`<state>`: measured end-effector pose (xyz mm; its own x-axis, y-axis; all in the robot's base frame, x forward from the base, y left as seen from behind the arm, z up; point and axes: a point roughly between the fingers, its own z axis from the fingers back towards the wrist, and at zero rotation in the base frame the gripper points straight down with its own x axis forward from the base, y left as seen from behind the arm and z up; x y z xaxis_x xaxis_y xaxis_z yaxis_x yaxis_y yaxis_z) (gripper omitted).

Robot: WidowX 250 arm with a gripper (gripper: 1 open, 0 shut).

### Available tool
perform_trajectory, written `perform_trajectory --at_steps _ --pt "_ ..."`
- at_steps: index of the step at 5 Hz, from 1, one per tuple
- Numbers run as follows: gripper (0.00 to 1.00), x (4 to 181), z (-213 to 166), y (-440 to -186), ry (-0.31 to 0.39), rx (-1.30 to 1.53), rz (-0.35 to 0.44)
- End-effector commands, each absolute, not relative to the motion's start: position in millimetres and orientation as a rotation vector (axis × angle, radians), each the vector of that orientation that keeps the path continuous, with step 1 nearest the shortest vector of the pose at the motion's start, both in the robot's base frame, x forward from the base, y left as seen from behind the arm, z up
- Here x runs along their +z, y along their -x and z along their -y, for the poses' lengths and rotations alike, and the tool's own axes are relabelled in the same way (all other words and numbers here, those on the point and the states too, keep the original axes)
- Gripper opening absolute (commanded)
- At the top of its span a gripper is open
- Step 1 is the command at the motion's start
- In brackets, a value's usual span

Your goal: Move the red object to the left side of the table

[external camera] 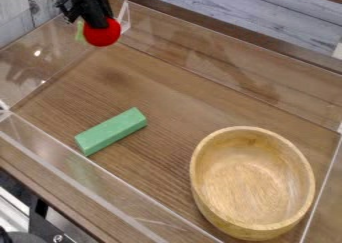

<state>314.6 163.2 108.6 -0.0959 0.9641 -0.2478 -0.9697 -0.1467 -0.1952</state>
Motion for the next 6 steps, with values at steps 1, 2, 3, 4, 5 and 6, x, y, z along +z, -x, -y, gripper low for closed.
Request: perform_trajectory --at_steps 1,2,3,4,5,6 --pt "0.00 126.1 -168 -329 0.385 1.617 0.032" --pt "0.00 122.2 -172 -334 0.383 1.580 0.022" --pt "0.00 117.8 -171 -342 0.380 1.631 0.030" --pt "0.00 113.9 -173 -349 0.380 1.686 0.042" --pt "0.00 105.4 -191 -344 0.378 1.690 0.044" --pt "0.00 99.4 -210 -351 0.361 1.658 0.041"
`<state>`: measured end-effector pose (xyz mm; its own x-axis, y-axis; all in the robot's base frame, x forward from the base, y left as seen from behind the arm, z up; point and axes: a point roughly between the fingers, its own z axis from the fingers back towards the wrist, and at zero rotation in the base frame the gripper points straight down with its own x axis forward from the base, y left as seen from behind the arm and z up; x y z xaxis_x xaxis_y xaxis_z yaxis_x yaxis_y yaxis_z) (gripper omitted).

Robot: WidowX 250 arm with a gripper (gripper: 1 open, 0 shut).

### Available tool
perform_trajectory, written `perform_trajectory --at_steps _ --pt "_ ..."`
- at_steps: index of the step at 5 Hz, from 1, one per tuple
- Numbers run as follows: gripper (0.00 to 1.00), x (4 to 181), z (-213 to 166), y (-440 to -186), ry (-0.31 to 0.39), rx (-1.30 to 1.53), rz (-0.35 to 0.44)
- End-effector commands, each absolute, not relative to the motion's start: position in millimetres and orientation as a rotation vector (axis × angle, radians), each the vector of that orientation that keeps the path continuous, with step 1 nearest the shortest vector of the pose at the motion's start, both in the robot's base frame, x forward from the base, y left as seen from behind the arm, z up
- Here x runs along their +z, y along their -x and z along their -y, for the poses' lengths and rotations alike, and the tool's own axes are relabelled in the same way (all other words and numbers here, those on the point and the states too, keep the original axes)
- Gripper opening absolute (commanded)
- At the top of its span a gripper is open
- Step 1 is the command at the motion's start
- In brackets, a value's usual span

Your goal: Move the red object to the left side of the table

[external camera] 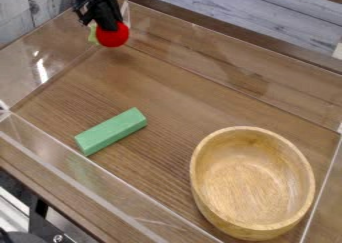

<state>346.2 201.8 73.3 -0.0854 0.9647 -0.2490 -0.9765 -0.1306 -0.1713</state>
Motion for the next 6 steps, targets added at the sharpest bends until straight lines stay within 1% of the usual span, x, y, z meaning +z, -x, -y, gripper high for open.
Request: perform_trajectory --at_steps 1,2,3,5,6 --pt "0.00 96.4 -216 -357 0.346 1.608 0.031" --pt "1.00 94.3 -216 -363 0.332 1.660 0.038" --pt "1.00 95.2 -212 -368 0.318 1.710 0.043" --pt "1.00 120.0 -210 -372 0.298 1.689 0.066" --pt "1.00 130.5 -197 -374 0.286 1.579 0.062"
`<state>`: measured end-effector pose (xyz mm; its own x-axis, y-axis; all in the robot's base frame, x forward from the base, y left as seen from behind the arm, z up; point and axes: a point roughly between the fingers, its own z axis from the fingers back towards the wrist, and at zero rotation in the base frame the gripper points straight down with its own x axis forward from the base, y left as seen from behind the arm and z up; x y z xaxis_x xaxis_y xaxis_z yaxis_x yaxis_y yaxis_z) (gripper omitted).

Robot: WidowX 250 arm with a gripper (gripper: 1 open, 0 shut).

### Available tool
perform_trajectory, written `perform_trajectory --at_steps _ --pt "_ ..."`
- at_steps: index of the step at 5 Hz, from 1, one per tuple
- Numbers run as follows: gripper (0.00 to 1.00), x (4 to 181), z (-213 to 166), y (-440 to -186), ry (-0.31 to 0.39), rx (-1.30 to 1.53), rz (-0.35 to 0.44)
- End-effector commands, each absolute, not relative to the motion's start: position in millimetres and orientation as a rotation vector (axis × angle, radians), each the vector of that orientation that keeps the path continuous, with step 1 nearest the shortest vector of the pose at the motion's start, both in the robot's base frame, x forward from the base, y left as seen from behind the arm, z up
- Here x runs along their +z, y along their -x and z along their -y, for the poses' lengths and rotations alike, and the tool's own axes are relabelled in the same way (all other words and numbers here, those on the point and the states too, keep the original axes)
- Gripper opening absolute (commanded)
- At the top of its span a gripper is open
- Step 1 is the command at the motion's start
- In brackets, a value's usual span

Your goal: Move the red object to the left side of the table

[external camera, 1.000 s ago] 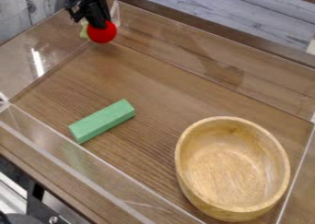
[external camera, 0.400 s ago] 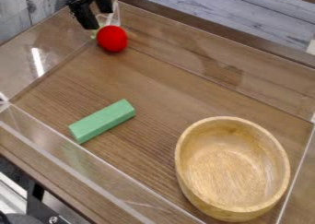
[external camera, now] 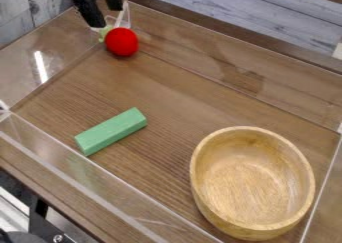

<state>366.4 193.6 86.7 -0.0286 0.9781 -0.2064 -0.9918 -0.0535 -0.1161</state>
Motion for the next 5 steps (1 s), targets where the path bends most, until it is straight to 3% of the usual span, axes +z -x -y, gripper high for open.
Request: perform_trajectory --at_steps 1,2,3,4,5 --pt "1.00 141.6 -182 -375 0.273 1.462 0.058" --pt "1.00 154.0 -163 -373 0.261 1.436 0.062" --pt "1.00 153.9 -155 -367 0.241 1.449 0.067" --pt "1.00 158.8 -168 -369 0.219 1.421 0.068" --pt "0.00 155.9 -186 -370 0.196 1.411 0.055"
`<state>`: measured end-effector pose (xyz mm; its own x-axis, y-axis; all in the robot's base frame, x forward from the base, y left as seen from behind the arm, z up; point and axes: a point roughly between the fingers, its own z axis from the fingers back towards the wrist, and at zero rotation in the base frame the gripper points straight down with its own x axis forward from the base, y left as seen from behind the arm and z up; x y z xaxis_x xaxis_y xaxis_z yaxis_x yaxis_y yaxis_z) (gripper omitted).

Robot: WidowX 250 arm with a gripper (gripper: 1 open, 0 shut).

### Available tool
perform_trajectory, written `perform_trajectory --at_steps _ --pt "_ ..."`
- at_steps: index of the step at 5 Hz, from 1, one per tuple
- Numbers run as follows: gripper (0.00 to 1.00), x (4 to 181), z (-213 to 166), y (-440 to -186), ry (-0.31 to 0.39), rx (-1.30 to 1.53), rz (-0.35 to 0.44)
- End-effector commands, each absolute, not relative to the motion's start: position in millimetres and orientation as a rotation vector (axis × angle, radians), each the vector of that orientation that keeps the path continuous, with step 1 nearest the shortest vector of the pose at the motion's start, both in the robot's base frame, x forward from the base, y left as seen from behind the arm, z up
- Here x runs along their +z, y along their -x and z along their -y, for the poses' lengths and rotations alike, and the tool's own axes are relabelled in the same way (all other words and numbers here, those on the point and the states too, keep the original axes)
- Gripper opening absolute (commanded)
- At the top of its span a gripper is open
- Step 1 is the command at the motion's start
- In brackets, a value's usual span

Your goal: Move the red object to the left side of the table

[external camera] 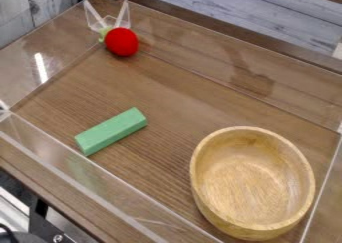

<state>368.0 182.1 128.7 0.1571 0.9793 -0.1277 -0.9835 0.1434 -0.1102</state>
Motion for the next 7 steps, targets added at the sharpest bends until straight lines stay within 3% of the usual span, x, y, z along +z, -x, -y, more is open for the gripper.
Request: perform_trajectory --at_steps 1,6,7 --pt "0.00 150.3 -188 -370 0.179 1.439 0.047" --pt "0.00 122.4 -214 -371 0.111 1.614 0.027" --pt "1.00 116.1 -212 -371 0.100 1.623 0.024"
